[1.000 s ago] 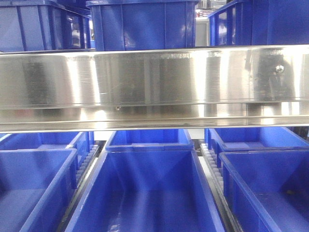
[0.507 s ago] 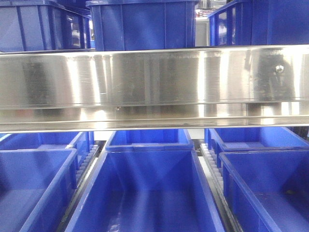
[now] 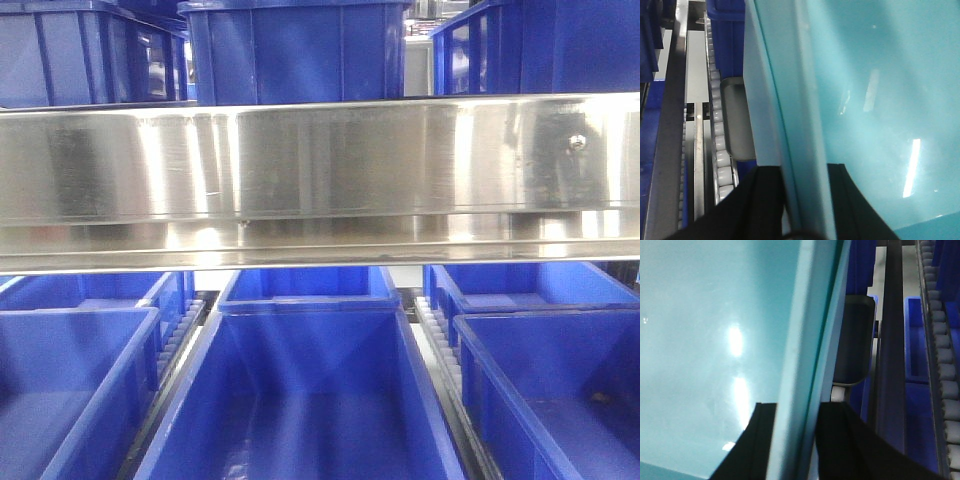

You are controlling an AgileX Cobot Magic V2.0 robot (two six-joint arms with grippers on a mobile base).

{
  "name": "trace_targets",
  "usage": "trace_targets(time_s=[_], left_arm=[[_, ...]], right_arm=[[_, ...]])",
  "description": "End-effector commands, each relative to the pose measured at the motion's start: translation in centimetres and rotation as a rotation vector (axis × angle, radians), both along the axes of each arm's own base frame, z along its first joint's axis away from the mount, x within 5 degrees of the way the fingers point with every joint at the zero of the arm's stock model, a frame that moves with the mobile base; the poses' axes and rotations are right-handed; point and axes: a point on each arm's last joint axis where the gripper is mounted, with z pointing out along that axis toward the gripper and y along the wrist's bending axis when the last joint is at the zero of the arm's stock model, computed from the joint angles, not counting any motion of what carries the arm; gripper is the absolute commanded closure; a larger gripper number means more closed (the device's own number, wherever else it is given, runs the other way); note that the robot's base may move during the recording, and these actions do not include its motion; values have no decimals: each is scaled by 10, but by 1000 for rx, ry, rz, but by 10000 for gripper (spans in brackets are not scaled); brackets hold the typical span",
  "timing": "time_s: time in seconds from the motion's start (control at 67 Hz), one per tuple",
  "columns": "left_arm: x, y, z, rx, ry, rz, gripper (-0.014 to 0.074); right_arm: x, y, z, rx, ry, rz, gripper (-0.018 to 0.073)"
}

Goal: Move two blue bins to right shelf middle

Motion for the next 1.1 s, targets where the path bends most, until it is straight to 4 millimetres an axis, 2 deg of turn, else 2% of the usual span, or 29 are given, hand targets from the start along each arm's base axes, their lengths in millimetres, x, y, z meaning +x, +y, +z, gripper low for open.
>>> trace_targets(time_s=[0.0, 1.09], left_arm=[[-13, -1, 21, -66, -107, -26, 707], [-13, -1, 21, -66, -107, -26, 707]], right_arm=[[0, -4, 12, 21, -93, -22, 721], [0, -4, 12, 21, -93, -22, 721]])
